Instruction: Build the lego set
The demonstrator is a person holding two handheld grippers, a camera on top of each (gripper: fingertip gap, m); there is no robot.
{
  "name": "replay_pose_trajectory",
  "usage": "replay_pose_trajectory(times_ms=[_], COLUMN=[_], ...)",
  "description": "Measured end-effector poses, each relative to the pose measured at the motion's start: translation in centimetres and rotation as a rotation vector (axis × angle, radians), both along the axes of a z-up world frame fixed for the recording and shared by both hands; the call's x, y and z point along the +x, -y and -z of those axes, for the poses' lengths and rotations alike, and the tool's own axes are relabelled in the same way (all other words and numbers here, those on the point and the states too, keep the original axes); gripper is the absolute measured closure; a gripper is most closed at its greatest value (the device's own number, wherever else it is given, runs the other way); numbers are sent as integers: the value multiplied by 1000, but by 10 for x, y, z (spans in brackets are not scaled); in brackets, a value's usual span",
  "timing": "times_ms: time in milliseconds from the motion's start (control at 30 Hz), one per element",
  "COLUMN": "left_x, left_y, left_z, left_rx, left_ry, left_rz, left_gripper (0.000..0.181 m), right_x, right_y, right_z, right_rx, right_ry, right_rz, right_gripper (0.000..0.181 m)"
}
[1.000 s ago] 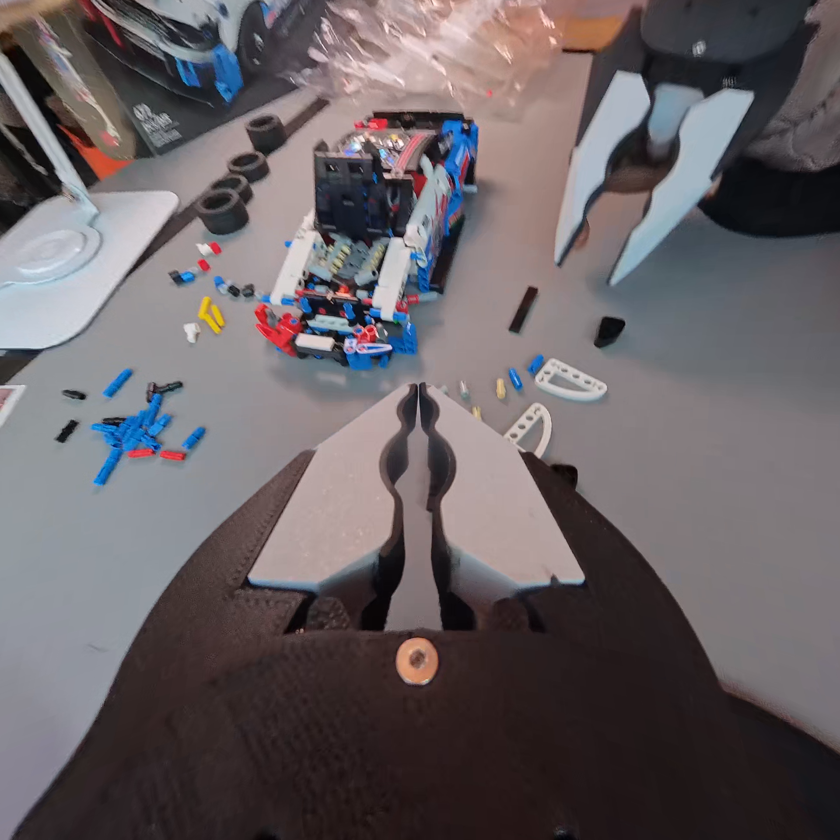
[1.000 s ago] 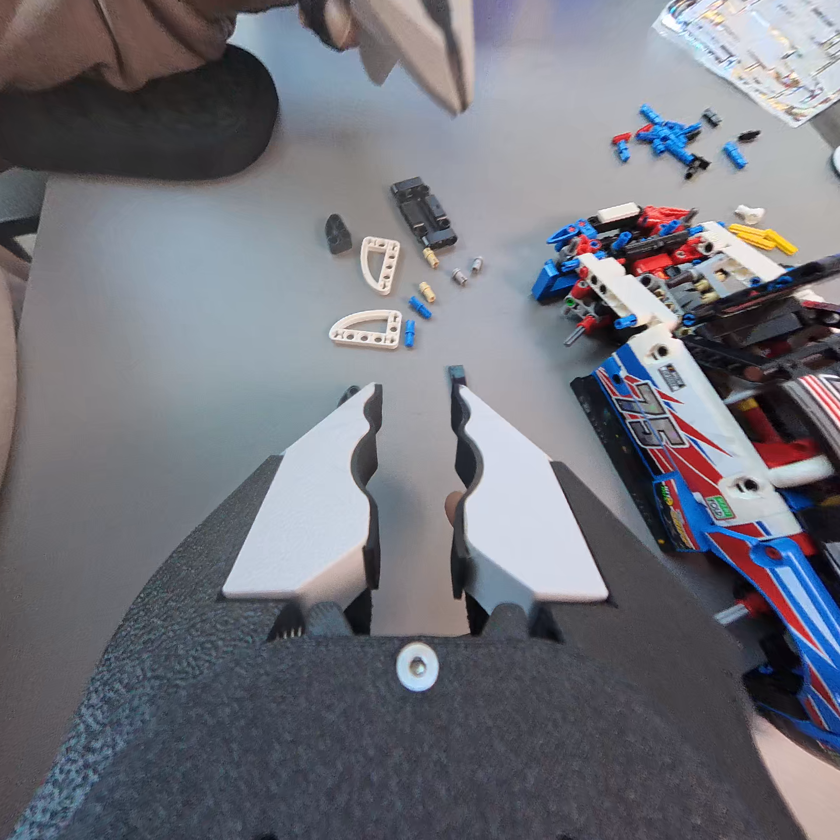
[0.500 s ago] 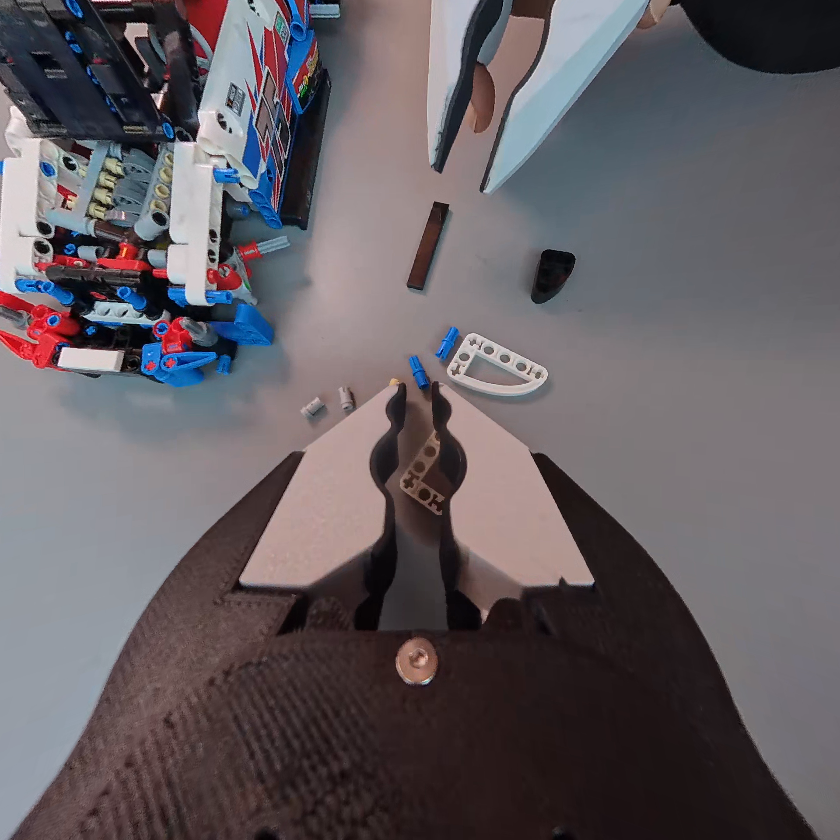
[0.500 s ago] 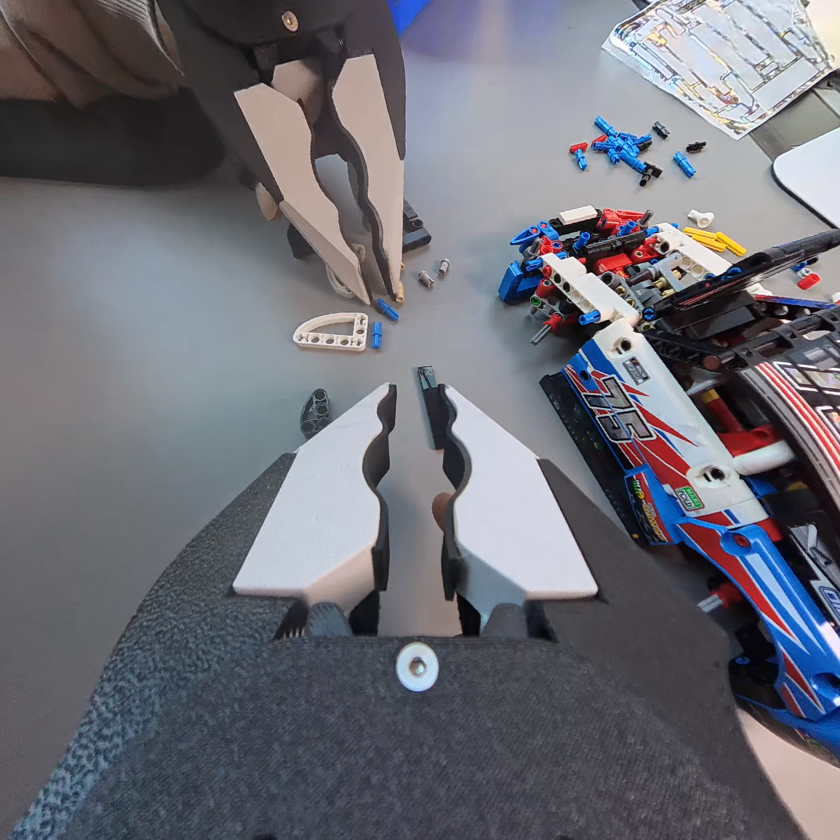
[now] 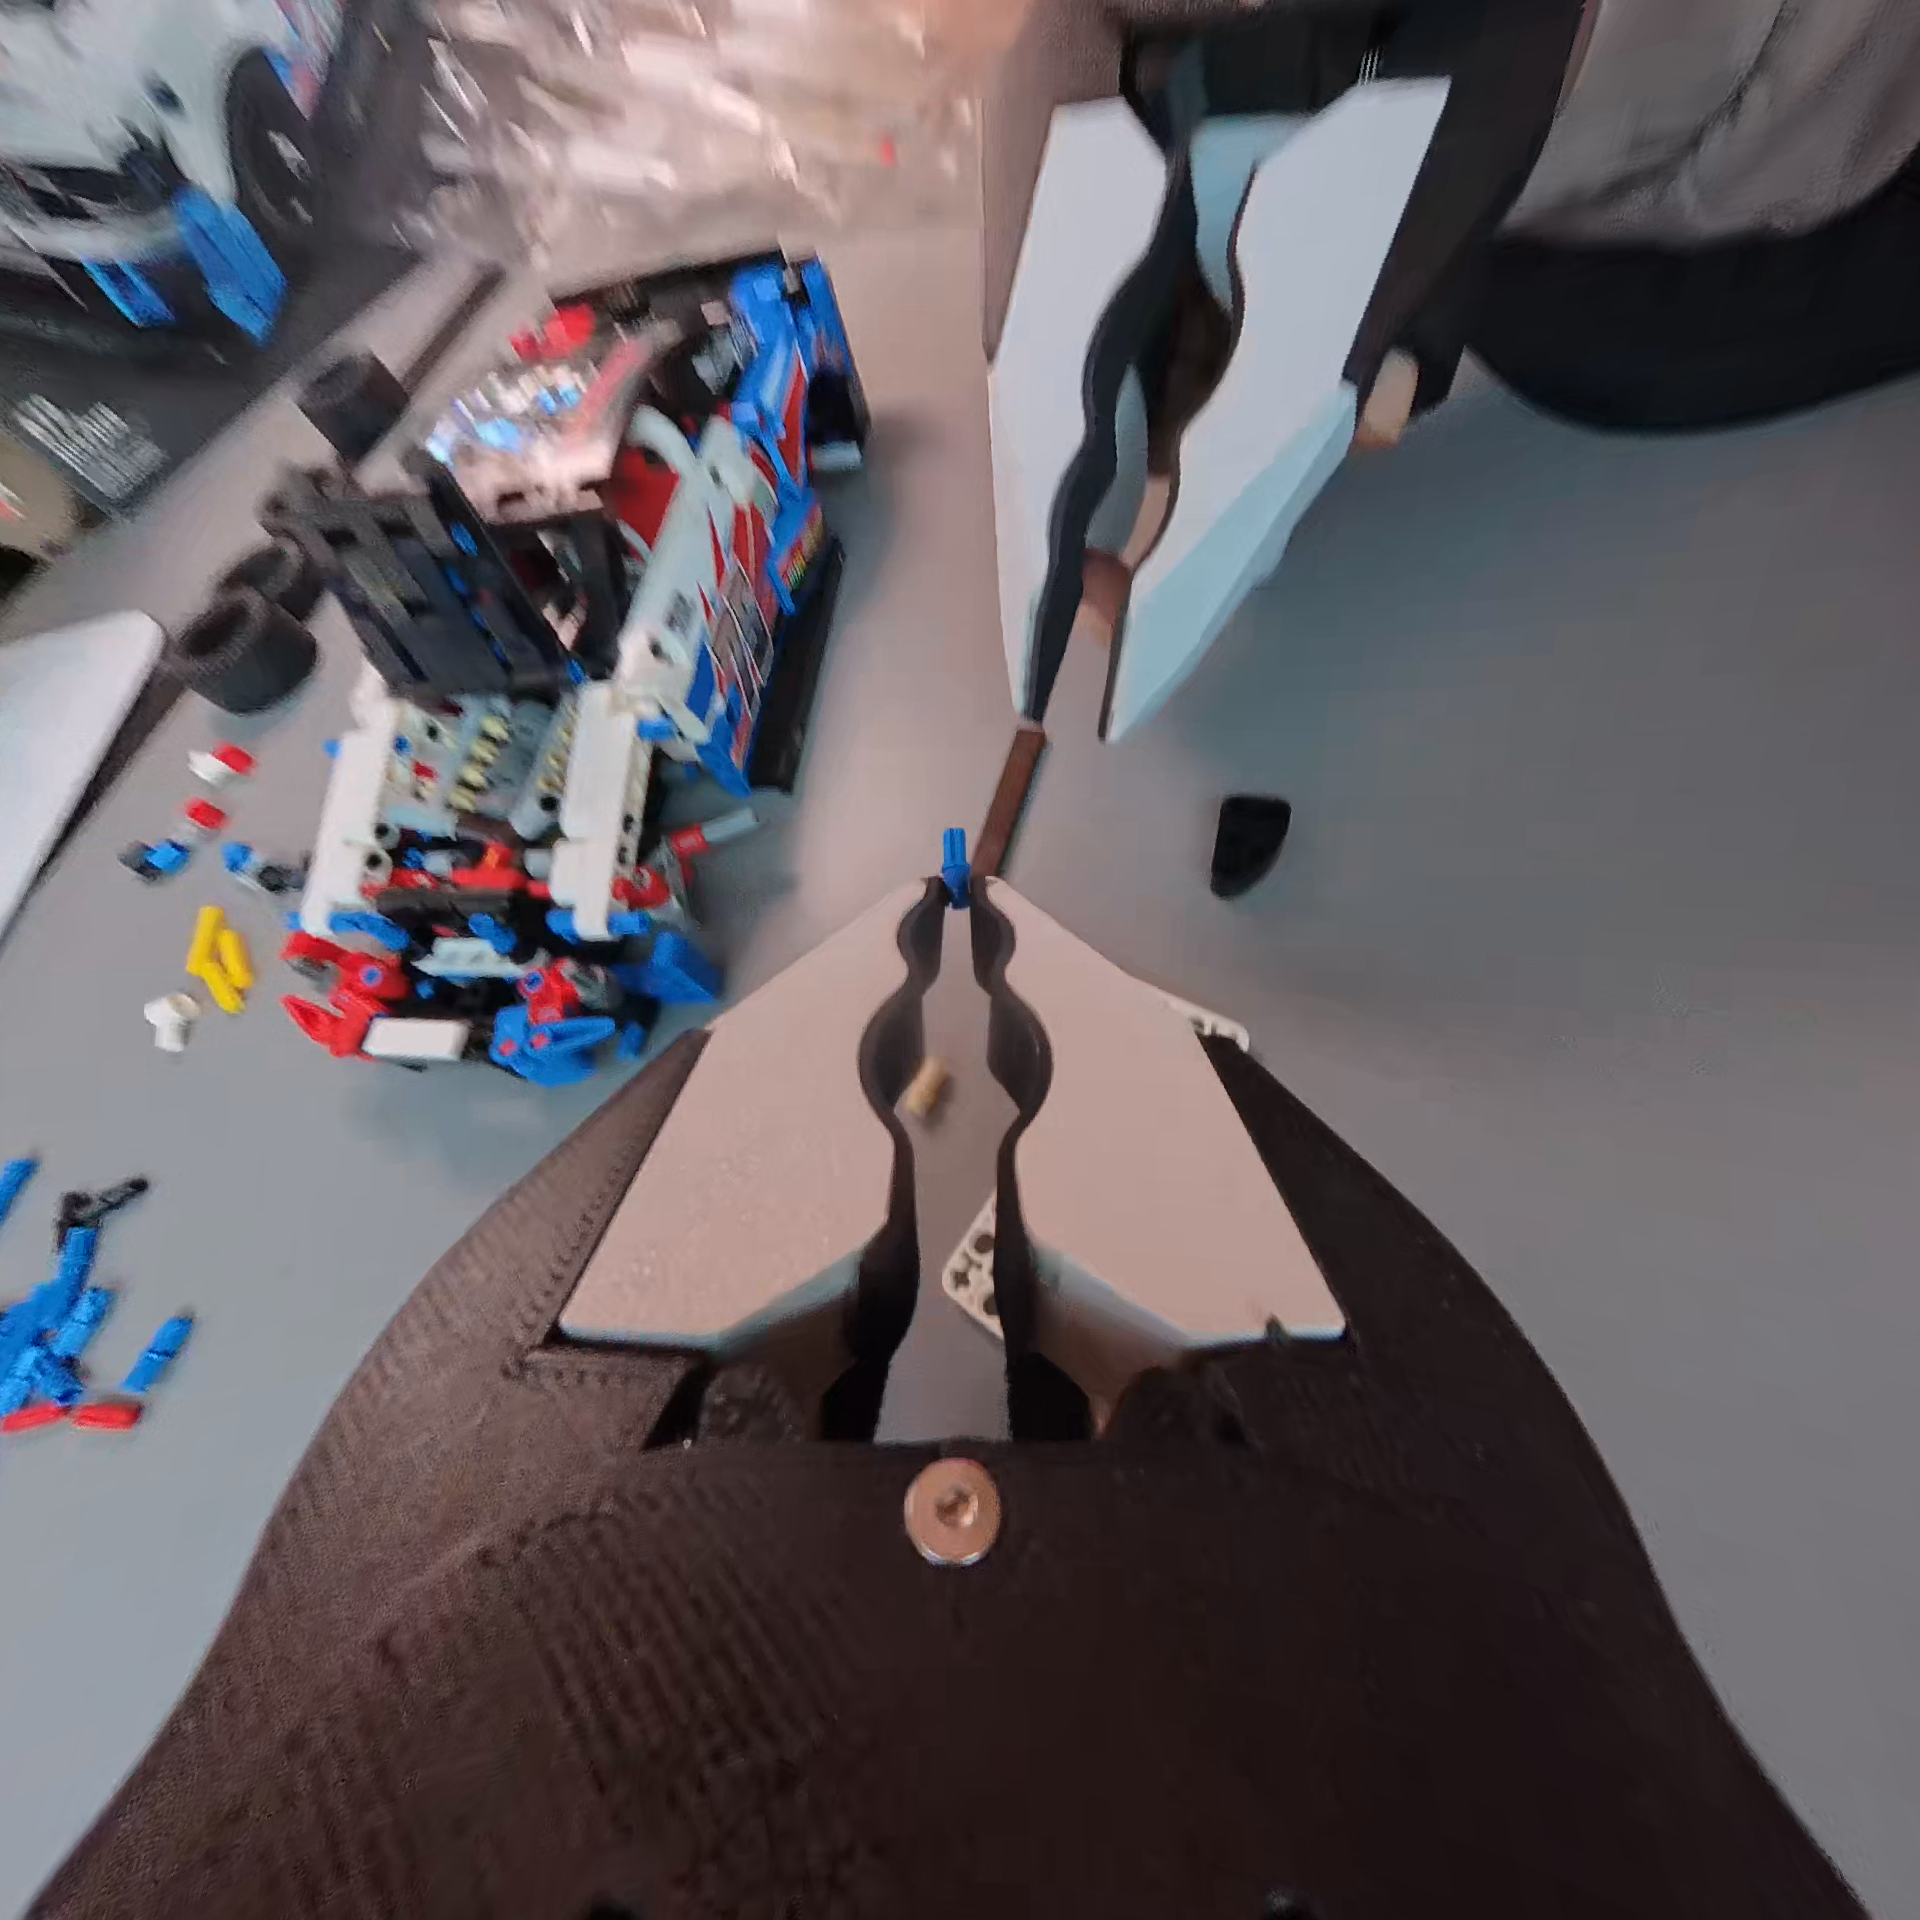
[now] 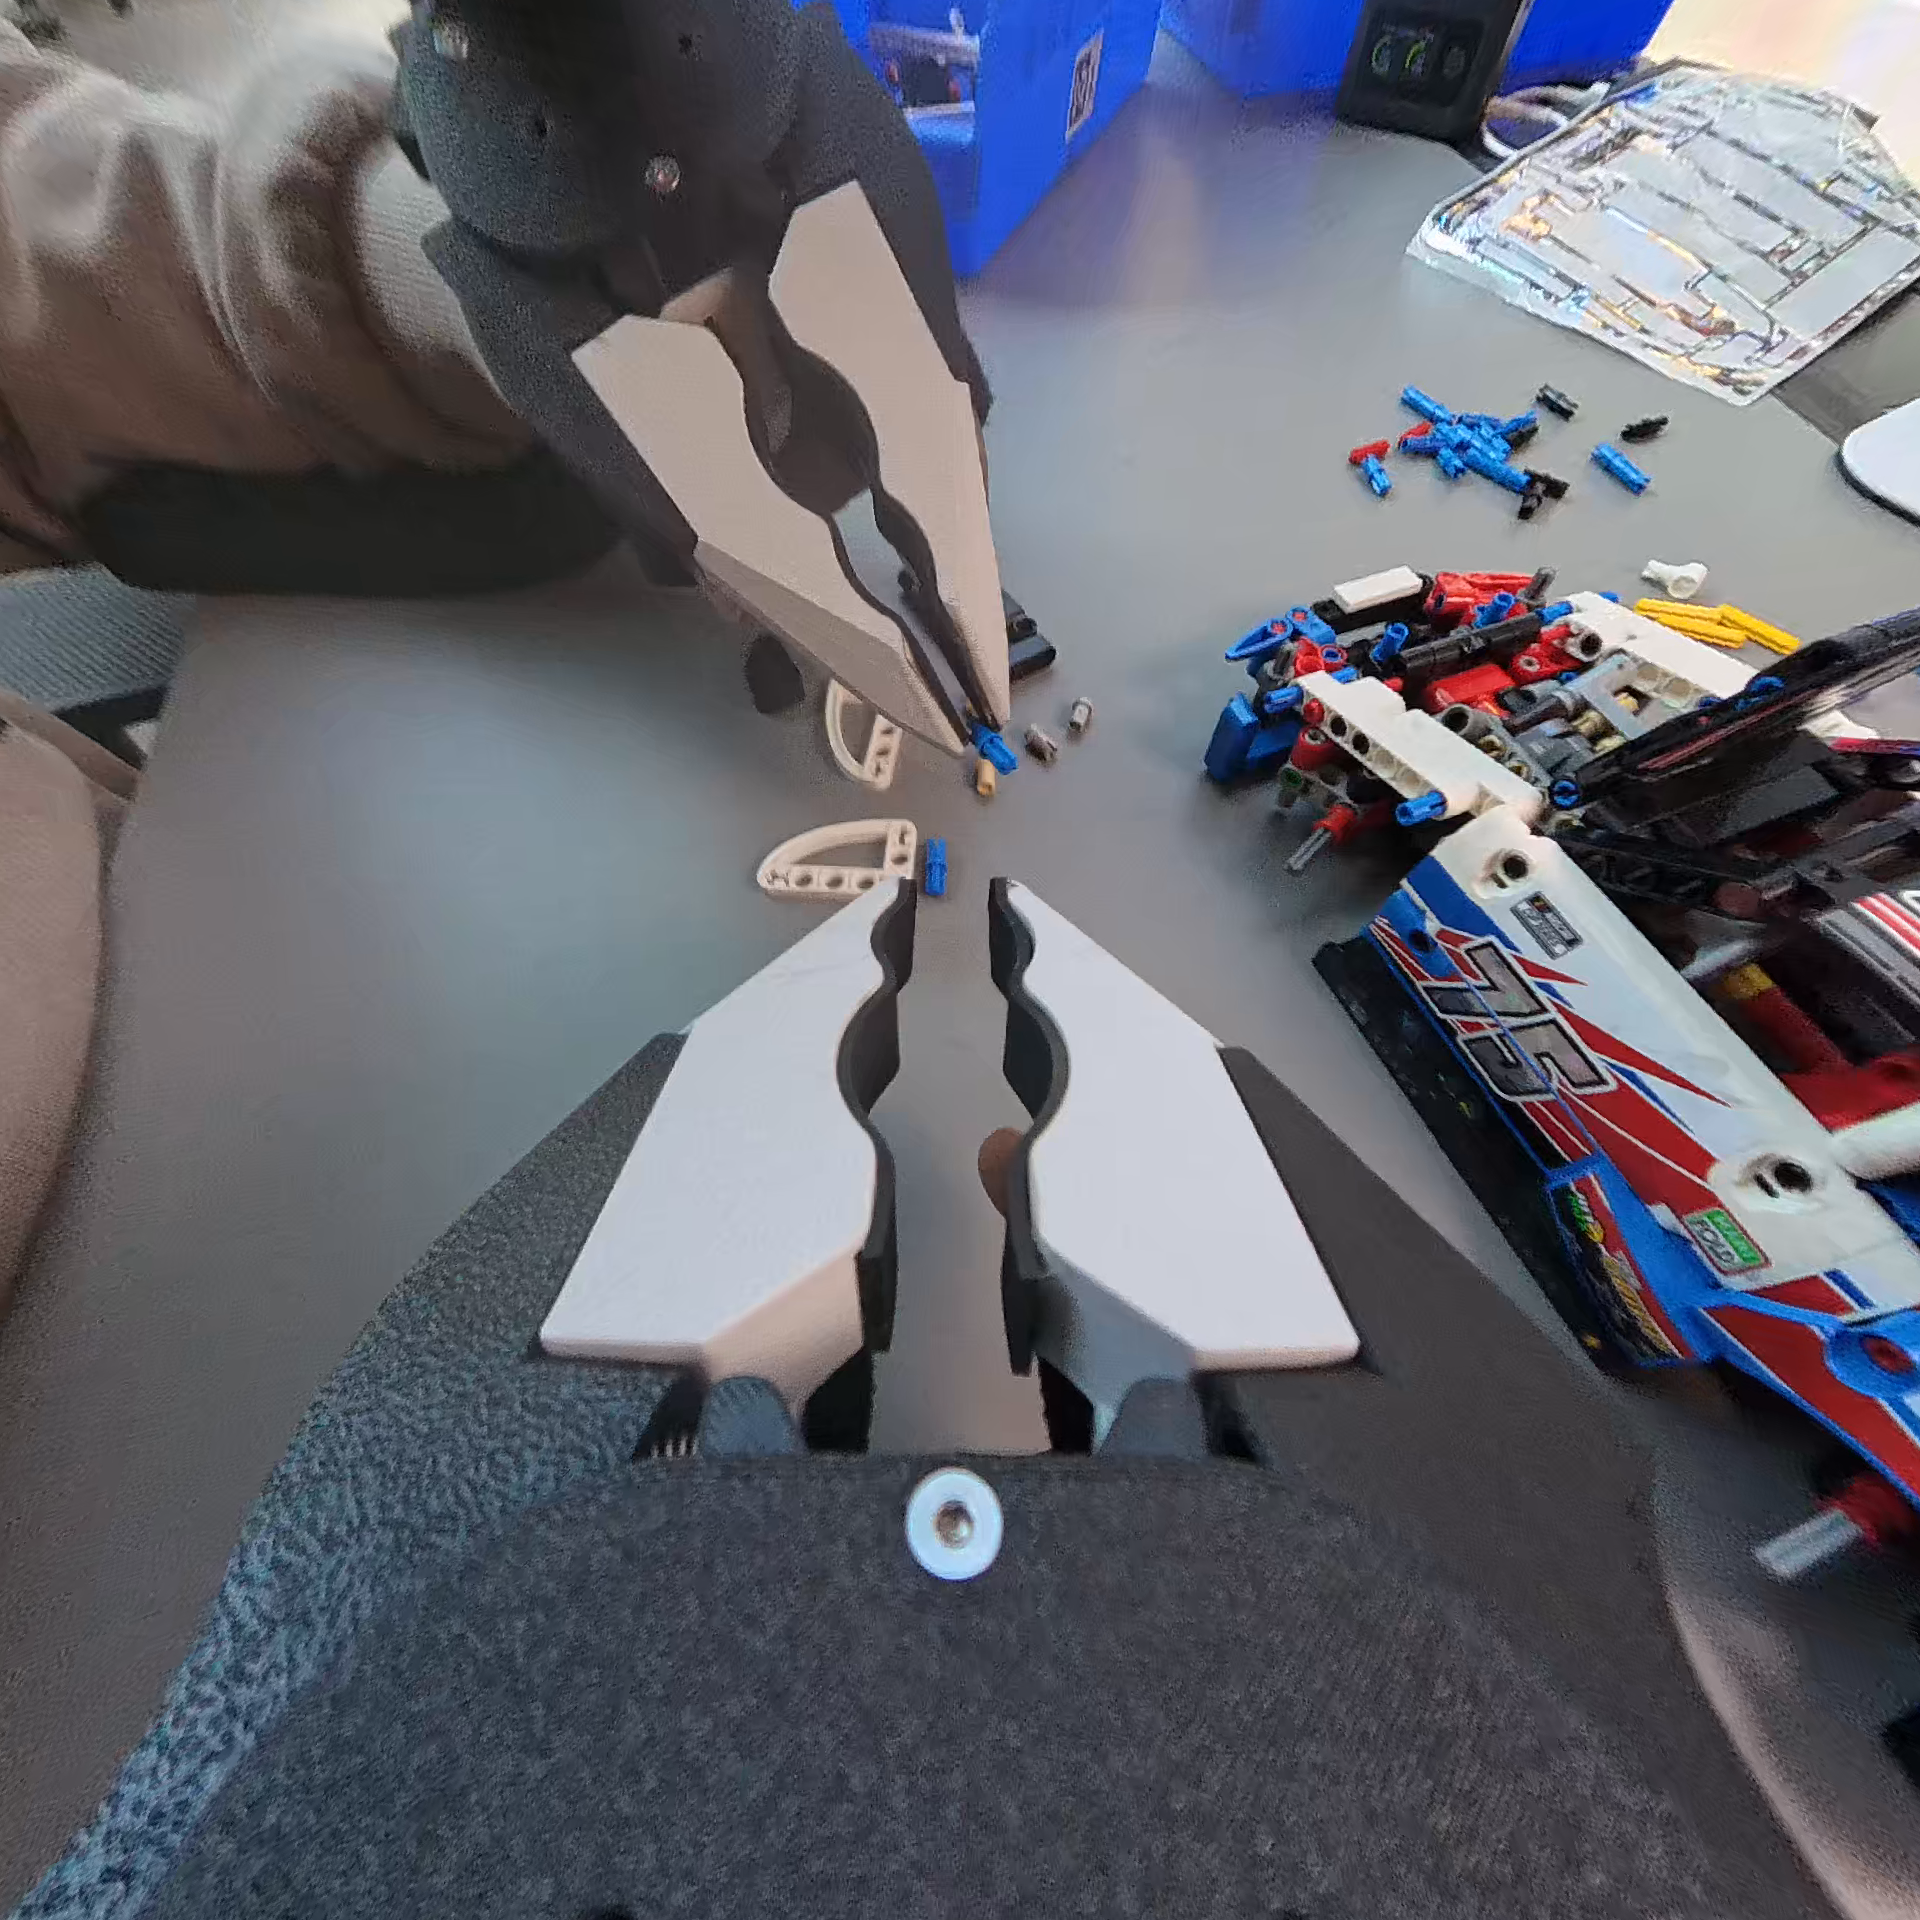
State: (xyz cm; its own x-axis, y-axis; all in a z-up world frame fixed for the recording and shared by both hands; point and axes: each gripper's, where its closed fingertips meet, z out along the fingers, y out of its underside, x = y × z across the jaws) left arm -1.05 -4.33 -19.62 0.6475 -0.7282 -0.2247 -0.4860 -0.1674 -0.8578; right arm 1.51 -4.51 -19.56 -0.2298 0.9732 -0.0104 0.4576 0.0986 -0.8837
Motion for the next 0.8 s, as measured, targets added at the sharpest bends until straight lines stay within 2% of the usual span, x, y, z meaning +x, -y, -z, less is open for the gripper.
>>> replay_pose_trajectory(times_ms=[100, 267, 633, 700, 800], left_x=[13, 21, 27, 29, 36], left_y=[3, 9, 12, 13, 23], left_z=[-34, -50, -45, -37, -8], left_rx=[150, 223, 196, 119, -98], left_ry=[120, 164, 161, 175, 154], left_rz=[19, 39, 59, 68, 124], left_gripper=[179, 179, 179, 178, 162], right_x=[-5, -6, -7, -6, 7], right_y=[6, 11, 12, 13, 18], right_z=[-24, -54, -50, -43, -22], right_rx=[-135, -308, -353, -325, -206], right_ry=[-119, -244, -214, -166, -3], right_rz=[-3, -5, -3, -15, -87], right_gripper=[171, 171, 180, 180, 180])
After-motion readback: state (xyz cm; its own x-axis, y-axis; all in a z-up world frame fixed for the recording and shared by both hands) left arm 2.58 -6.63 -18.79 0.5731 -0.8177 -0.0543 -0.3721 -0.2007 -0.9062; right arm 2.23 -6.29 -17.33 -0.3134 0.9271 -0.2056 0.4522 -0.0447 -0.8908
